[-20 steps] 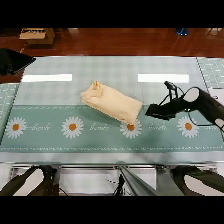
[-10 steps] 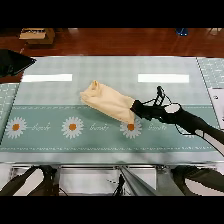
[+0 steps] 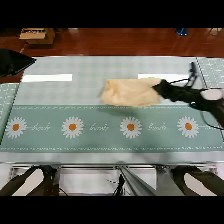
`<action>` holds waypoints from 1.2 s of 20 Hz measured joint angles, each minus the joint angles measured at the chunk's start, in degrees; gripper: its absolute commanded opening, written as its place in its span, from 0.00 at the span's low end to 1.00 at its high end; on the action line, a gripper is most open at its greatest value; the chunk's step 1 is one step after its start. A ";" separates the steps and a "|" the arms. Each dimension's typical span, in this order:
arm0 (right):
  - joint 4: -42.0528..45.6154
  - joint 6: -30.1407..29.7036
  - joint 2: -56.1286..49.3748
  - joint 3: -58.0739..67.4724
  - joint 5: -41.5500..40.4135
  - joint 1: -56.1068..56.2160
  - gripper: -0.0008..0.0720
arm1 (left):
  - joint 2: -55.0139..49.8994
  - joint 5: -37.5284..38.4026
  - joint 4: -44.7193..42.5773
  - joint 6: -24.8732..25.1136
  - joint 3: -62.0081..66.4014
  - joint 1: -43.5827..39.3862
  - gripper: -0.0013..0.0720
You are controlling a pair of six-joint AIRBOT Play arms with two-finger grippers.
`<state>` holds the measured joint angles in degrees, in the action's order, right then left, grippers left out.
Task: Fold the shirts.
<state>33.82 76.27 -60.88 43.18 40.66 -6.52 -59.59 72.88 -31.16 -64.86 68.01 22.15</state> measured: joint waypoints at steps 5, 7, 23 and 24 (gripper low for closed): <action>12.46 3.19 10.47 1.18 17.79 -27.74 0.05 | -3.19 -2.21 0.00 0.04 -0.02 0.00 0.29; 18.88 4.17 13.44 1.36 23.85 -37.94 0.05 | -5.03 -2.62 -0.02 0.04 0.00 0.00 0.29; 80.08 14.16 17.62 1.46 44.76 -65.24 0.05 | -12.41 -5.03 -0.17 2.38 0.02 0.04 0.28; 82.16 14.47 17.75 1.46 45.40 -66.51 0.05 | -12.44 -5.18 -0.22 2.49 0.02 0.04 0.29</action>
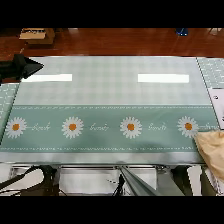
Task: Fold the shirts.
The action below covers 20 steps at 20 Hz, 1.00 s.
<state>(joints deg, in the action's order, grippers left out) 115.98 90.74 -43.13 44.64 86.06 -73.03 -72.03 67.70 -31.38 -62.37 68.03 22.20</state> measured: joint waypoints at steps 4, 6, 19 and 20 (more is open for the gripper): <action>4.02 0.39 1.20 -0.57 1.22 -5.68 0.64 | -0.02 -1.14 0.04 0.98 0.00 0.00 0.28; 4.55 0.13 1.92 -1.31 0.96 -7.15 0.69 | -0.02 -1.86 0.04 1.40 0.00 0.00 0.29; -27.32 -7.10 -11.21 16.37 -17.31 36.52 0.82 | -0.04 -7.08 -20.33 -1.60 4.00 -17.38 0.81; -29.18 -6.95 -14.10 18.93 -17.49 42.84 0.82 | -0.07 -7.45 -27.12 -6.14 4.87 -20.46 0.81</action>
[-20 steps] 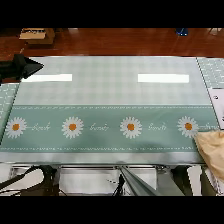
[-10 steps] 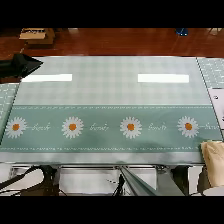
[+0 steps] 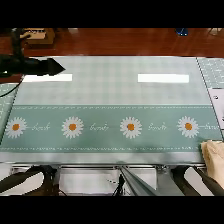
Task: Fold the shirts.
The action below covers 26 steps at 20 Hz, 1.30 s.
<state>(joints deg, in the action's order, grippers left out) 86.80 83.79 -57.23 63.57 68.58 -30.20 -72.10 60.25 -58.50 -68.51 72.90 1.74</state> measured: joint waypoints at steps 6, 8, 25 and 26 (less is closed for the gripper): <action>-4.61 0.68 -12.96 7.08 1.81 23.39 0.82 | -3.19 5.86 -24.74 -15.89 2.12 -13.79 1.00; -5.20 0.63 -14.75 7.69 2.99 26.40 0.84 | -4.09 7.67 -27.30 -18.25 2.25 -15.69 1.00; -5.44 0.26 -16.72 8.35 6.36 29.59 0.83 | -5.09 9.92 -30.84 -21.55 2.43 -17.84 1.00; -5.44 0.26 -16.72 8.35 6.34 29.59 0.83 | -5.09 9.94 -30.84 -21.57 2.43 -17.84 1.00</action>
